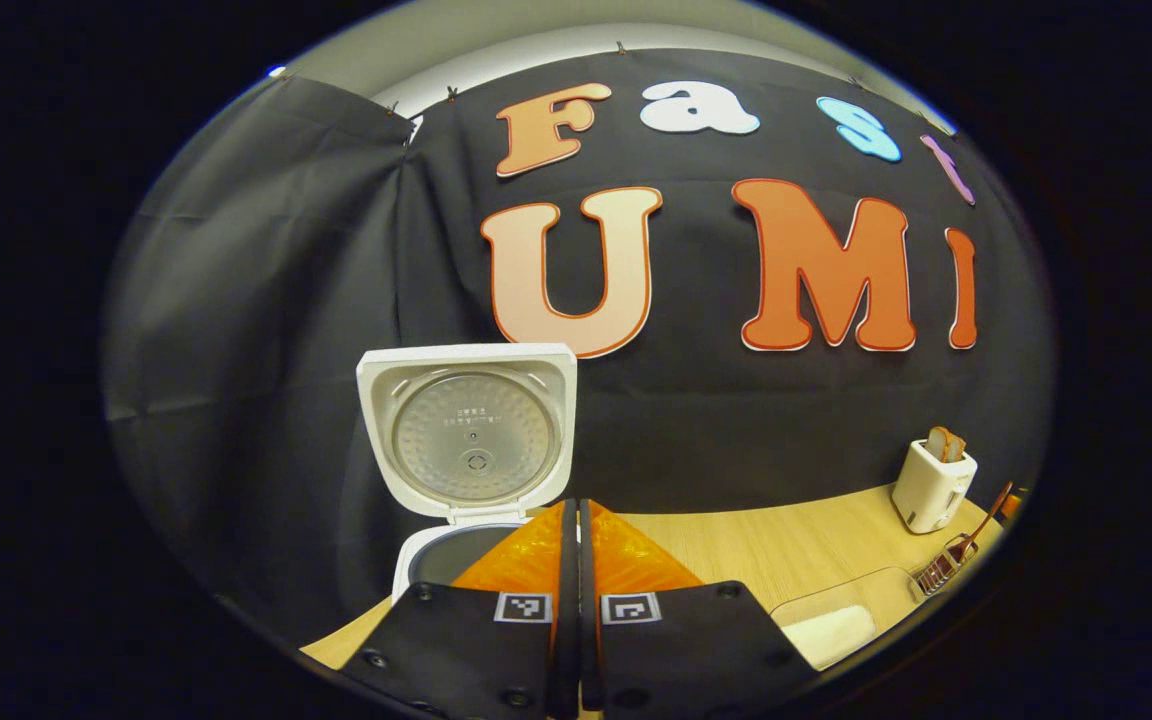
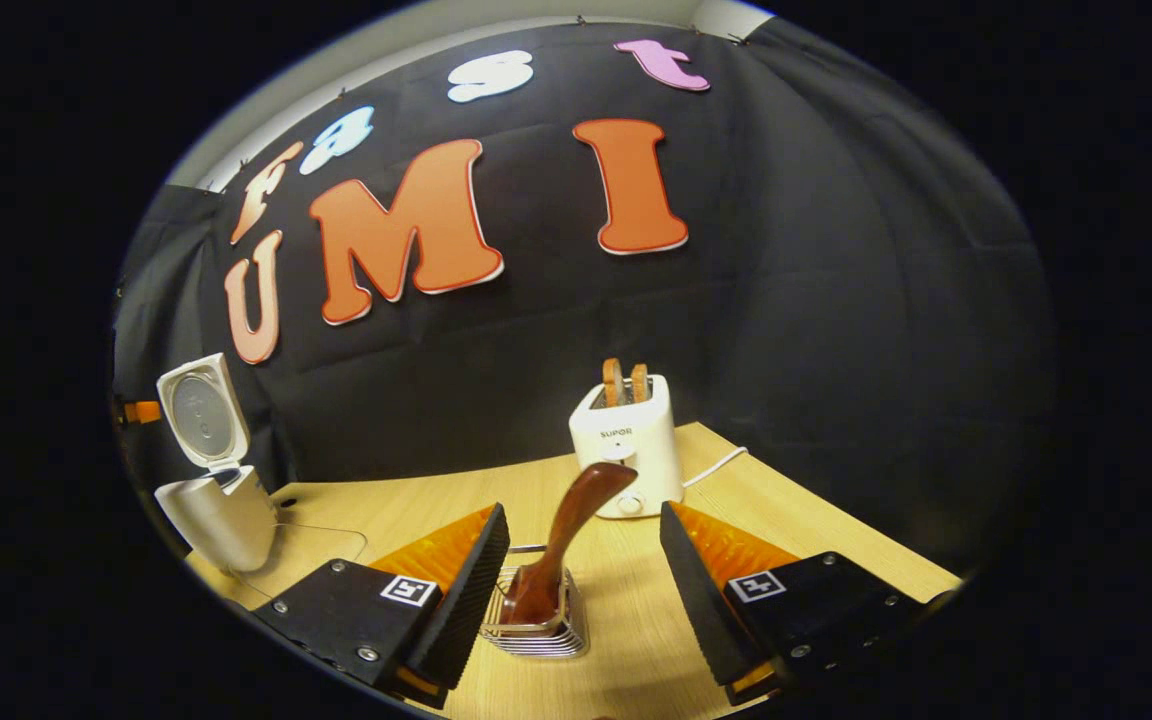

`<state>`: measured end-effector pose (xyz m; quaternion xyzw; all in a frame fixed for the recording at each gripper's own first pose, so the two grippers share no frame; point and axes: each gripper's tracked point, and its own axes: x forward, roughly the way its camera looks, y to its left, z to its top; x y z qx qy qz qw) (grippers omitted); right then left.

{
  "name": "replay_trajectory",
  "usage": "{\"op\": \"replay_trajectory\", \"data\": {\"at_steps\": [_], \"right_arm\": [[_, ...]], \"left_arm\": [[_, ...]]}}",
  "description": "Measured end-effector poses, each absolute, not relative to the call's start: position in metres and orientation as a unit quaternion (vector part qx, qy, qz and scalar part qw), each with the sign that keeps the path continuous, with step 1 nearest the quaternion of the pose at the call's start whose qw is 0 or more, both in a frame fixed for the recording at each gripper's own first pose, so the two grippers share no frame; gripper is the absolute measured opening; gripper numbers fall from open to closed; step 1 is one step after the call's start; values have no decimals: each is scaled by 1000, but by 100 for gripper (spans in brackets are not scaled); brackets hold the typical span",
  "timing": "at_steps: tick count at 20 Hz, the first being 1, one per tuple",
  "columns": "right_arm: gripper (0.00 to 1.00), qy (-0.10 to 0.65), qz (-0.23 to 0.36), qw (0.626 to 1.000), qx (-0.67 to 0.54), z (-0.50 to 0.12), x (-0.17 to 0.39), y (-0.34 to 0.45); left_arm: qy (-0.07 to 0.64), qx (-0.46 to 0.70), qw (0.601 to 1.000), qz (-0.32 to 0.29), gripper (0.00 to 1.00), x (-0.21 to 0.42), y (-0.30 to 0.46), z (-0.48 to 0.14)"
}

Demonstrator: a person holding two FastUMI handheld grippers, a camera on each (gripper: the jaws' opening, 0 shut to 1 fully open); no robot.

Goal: Close the left gripper, press the button to open the rice cooker; take a wooden spoon from the chopstick holder with the right hand, scoop a spoonful of rice and pour it into the rice cooker, then put the wooden spoon back into the chopstick holder.

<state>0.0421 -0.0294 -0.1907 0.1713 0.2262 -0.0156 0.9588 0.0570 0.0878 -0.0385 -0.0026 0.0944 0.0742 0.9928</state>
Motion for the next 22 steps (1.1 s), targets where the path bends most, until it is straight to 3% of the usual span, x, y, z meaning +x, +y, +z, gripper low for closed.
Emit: {"op": "replay_trajectory", "data": {"at_steps": [7,9,11,12,13,18,20,21,22], "right_arm": [[82,219,-8,949,228,-194,63,-23],[76,212,-5,948,239,-191,68,-21],[68,211,-5,947,243,-193,70,-23],[53,213,-7,946,244,-194,71,-23],[58,216,-8,945,246,-196,72,-23],[31,234,2,931,280,-205,73,-12],[27,233,0,931,280,-205,74,-13],[32,231,1,930,284,-204,73,-13],[25,228,6,929,292,-202,73,-11]], "left_arm": [[84,-11,995,55,30,57,69,-38],[80,-7,996,50,47,56,64,-37],[78,4,996,51,58,54,61,-39],[79,6,996,50,65,53,59,-41],[79,7,996,48,65,52,57,-41],[82,17,996,38,65,51,47,-48],[84,14,996,33,65,48,43,-51],[86,13,996,30,65,47,42,-52],[86,11,996,31,65,46,43,-53]]}}
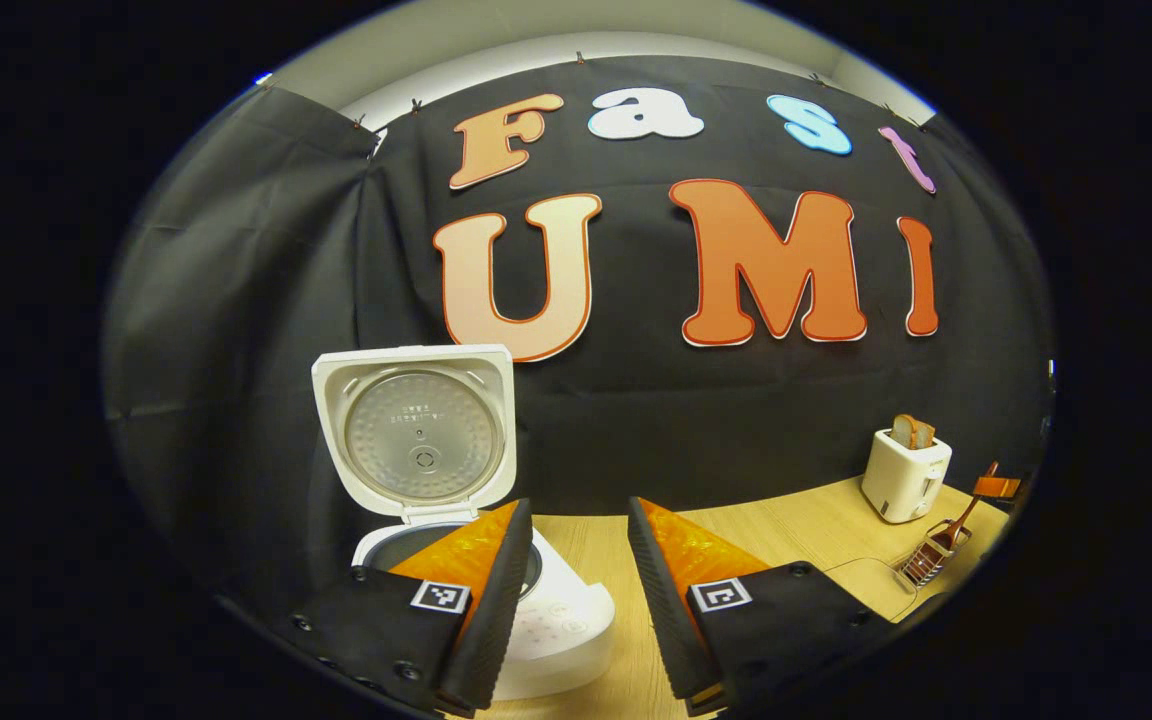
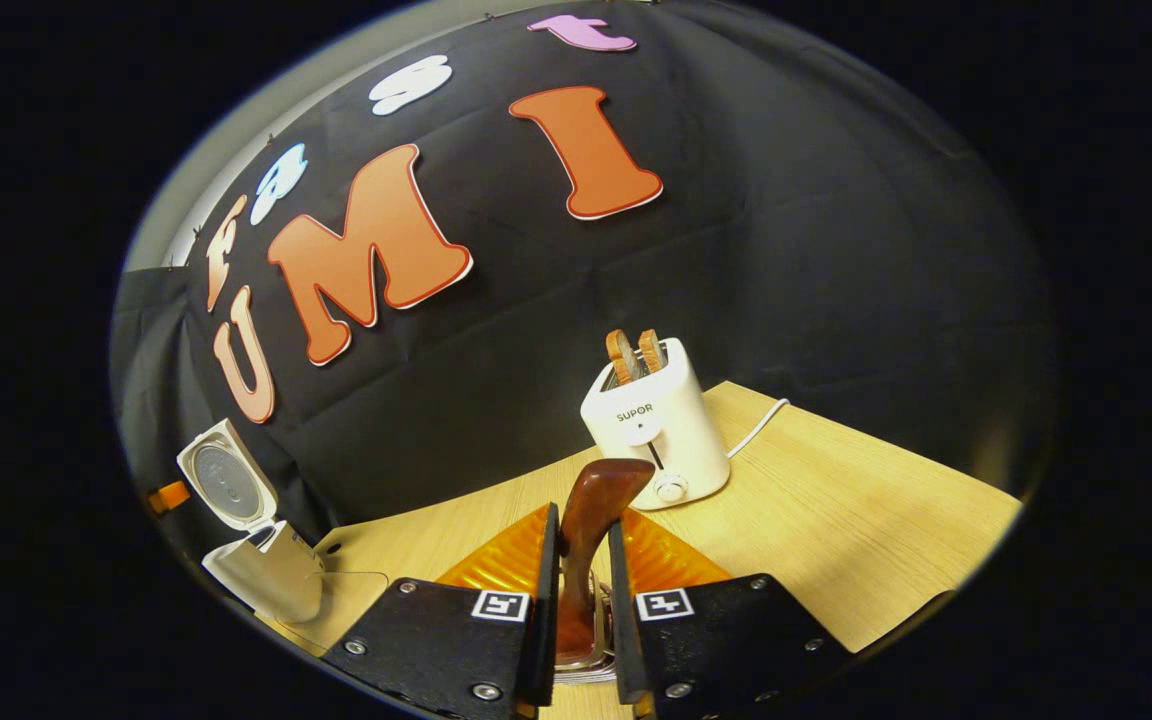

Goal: Close the left gripper, press the button to open the rice cooker; take a wooden spoon from the chopstick holder with the right hand, scoop a spoonful of rice and pour it into the rice cooker, then put the wooden spoon back into the chopstick holder.

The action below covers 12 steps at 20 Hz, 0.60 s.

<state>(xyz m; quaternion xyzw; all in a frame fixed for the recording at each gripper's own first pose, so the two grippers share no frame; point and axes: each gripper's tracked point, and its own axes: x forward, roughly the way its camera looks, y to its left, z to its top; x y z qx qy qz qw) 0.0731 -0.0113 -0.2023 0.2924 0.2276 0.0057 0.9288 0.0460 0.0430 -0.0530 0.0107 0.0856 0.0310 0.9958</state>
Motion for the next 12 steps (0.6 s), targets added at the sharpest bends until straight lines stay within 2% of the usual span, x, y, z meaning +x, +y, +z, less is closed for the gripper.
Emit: {"op": "replay_trajectory", "data": {"at_steps": [2,3,6,8,9,12], "right_arm": [[21,224,10,926,305,-199,70,-8],[19,220,10,926,306,-197,69,-8],[13,213,12,931,295,-190,66,-3],[12,210,16,936,281,-187,64,0],[12,210,12,939,272,-186,61,1],[12,211,14,945,250,-182,58,3]], "left_arm": [[89,9,995,32,63,45,43,-57],[90,7,995,33,65,44,44,-58],[90,2,995,31,65,41,44,-59],[88,2,996,31,63,39,44,-60],[86,3,996,32,66,37,45,-59],[84,8,996,35,65,33,47,-61]]}}
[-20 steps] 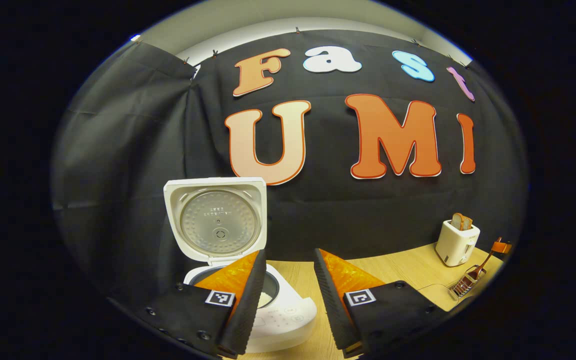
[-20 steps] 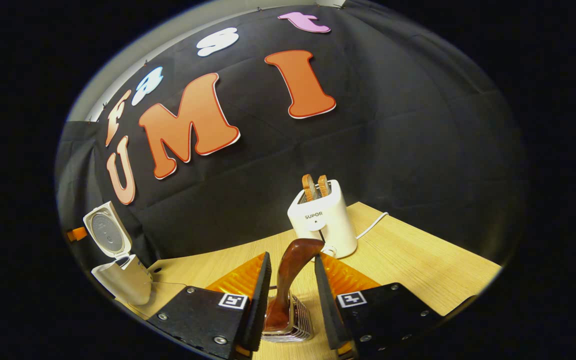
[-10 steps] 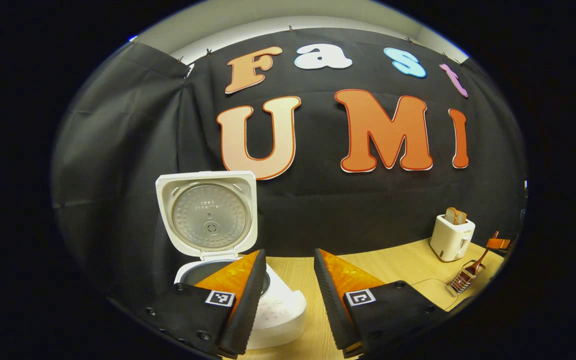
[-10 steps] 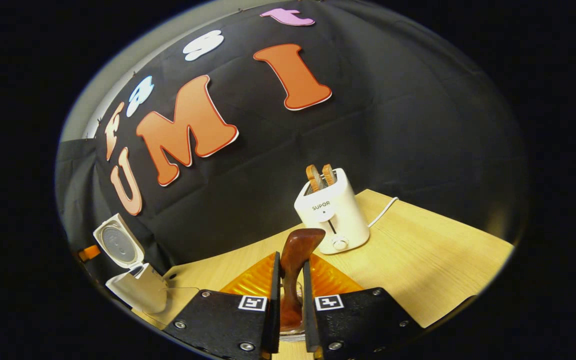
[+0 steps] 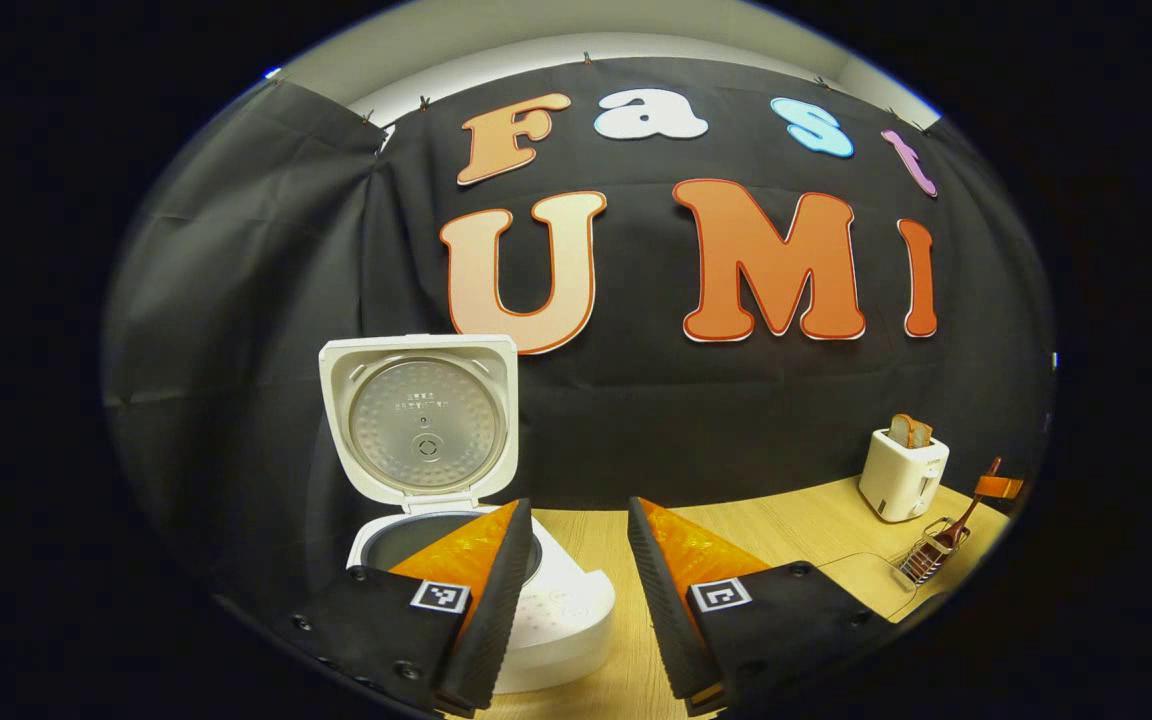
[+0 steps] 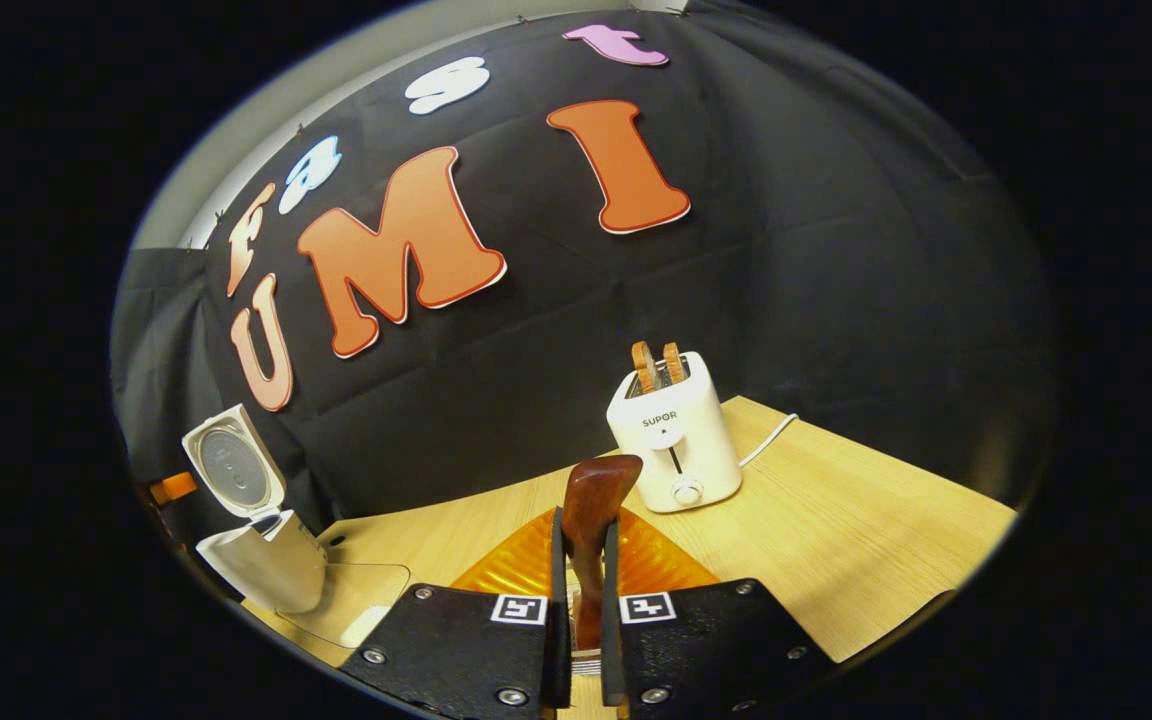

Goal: Close the left gripper, press the button to open the rice cooker; take a wooden spoon from the chopstick holder with the right hand, scoop a spoonful of rice and pour it into the rice cooker, then put the wooden spoon back into the chopstick holder.

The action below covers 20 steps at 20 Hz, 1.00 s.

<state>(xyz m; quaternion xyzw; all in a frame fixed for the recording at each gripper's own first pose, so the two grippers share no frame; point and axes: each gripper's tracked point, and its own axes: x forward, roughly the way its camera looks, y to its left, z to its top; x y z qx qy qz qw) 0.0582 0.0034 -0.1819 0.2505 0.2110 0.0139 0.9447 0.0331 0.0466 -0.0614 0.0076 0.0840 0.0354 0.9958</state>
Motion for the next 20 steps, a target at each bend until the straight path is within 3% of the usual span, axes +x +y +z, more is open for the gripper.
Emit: {"op": "replay_trajectory", "data": {"at_steps": [10,13,20], "right_arm": [[12,144,11,966,217,-124,56,4],[12,117,9,972,202,-100,59,5],[12,70,30,978,196,-50,64,21]], "left_arm": [[83,15,996,31,66,25,47,-73],[77,14,996,34,85,23,51,-73],[62,30,997,48,88,11,61,-69]]}}
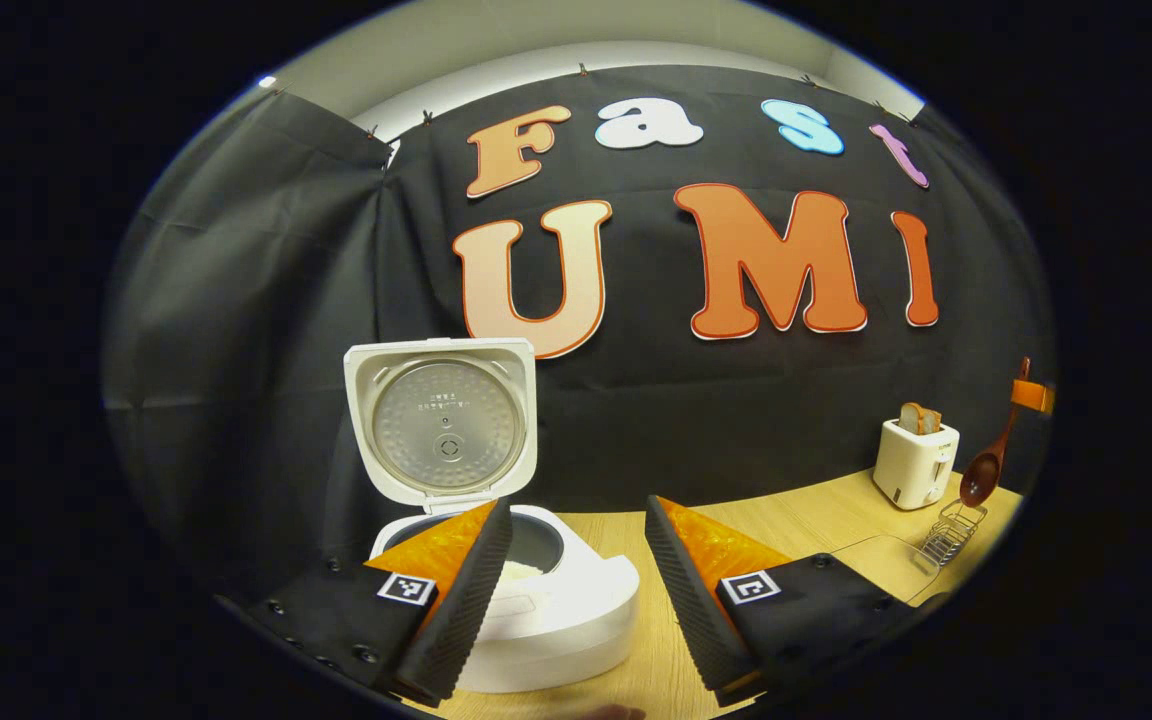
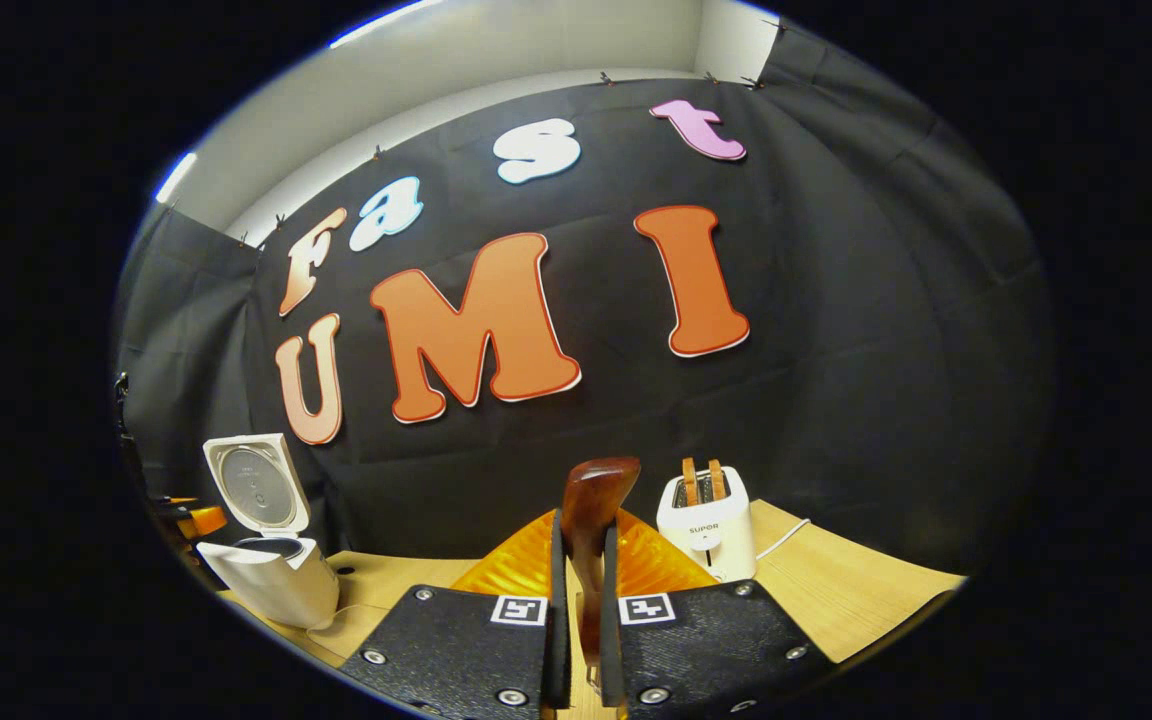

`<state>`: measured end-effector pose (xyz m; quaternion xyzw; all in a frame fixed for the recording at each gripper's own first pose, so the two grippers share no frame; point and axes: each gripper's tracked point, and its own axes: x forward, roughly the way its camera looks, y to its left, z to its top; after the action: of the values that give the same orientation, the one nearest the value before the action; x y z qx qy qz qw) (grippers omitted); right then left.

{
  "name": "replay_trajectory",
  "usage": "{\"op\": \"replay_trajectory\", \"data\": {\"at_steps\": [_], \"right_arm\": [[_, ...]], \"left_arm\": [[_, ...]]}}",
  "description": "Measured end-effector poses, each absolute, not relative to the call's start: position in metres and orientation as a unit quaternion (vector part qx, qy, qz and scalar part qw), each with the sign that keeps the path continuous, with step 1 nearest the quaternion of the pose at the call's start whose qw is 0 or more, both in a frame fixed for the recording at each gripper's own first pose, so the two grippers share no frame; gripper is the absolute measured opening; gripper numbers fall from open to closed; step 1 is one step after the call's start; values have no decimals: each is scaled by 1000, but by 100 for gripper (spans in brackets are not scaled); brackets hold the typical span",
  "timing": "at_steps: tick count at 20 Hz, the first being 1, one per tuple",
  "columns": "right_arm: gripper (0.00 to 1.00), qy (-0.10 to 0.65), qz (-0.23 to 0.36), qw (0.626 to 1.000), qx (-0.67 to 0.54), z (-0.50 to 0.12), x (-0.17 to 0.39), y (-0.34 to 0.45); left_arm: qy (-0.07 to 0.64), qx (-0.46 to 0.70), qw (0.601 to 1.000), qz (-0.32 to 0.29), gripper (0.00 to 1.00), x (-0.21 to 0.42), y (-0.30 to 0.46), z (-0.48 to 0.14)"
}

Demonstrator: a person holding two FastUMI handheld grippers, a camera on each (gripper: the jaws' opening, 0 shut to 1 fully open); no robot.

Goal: Close the left gripper, press the button to open the rice cooker; take a wooden spoon from the chopstick holder with the right hand, scoop a spoonful of rice and pour it into the rice cooker, then put the wooden spoon back into the chopstick holder.

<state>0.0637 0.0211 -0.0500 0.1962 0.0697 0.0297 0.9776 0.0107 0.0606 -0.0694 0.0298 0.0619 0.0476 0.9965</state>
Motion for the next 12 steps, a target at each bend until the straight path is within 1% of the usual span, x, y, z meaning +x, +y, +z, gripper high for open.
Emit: {"op": "replay_trajectory", "data": {"at_steps": [1,3,4,5,6,12], "right_arm": [[11,64,31,979,193,-45,64,24],[12,55,39,980,186,-34,64,35],[12,51,48,980,185,-28,64,41],[17,46,52,981,183,-23,62,46],[12,42,60,980,185,-16,62,52],[11,25,106,978,179,5,58,99]], "left_arm": [[60,32,996,51,90,9,63,-69],[55,35,996,59,98,7,67,-68],[53,35,996,62,100,7,70,-67],[52,33,996,64,100,6,71,-66],[51,31,996,65,100,6,72,-68],[45,42,995,78,100,0,81,-73]]}}
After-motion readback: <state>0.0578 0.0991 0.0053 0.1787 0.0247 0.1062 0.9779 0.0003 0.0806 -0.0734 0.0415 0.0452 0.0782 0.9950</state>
